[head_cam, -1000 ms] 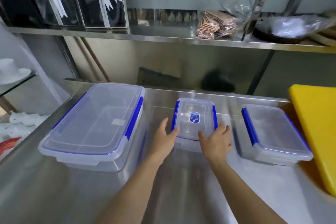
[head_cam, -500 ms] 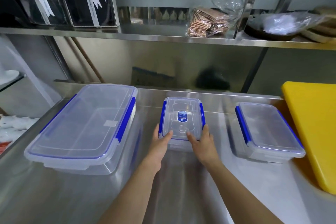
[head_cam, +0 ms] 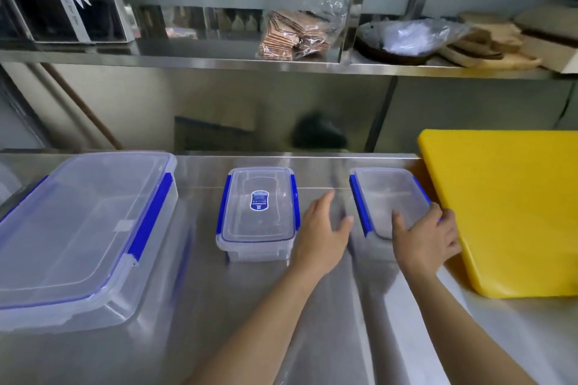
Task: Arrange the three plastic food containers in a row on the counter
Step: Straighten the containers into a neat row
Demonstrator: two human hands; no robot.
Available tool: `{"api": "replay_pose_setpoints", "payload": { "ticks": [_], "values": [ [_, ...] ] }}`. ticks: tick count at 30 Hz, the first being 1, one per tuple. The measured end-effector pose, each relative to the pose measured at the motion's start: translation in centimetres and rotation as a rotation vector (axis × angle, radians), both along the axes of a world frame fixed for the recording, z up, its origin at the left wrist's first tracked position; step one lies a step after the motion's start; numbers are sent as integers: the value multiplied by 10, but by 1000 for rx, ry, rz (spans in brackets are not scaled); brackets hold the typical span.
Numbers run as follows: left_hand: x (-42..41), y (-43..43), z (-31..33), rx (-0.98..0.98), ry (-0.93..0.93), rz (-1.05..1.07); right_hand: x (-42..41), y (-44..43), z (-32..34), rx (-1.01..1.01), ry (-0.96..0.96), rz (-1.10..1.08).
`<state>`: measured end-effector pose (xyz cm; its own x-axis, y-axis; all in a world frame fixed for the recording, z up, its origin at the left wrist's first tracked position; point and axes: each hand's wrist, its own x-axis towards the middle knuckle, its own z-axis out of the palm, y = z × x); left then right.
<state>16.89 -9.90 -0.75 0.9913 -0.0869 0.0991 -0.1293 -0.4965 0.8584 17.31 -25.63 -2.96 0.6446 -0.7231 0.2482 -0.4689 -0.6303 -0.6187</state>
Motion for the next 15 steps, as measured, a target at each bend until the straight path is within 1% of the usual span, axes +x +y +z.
{"api": "replay_pose_setpoints", "payload": {
  "ticks": [2,5,6,9,11,15],
  "values": [
    [1,-32,-2,-54,205,-77,-6,-16,-4,63,20,-33],
    [-3,-64,-9,-370,513,-79,-11,-38,-11,206,84,-20],
    [-4,-71,-13,-442,572,-66,-11,-44,-13,278,83,9],
    [-4,-81,-23,-457,606,-56,-10,-52,-20,432,26,105],
    [-6,-80,-26,-463,601,-64,-9,-53,-23,462,3,133],
    [-6,-78,-30,-475,598,-97,-11,-50,-24,461,0,137]
  ]
}}
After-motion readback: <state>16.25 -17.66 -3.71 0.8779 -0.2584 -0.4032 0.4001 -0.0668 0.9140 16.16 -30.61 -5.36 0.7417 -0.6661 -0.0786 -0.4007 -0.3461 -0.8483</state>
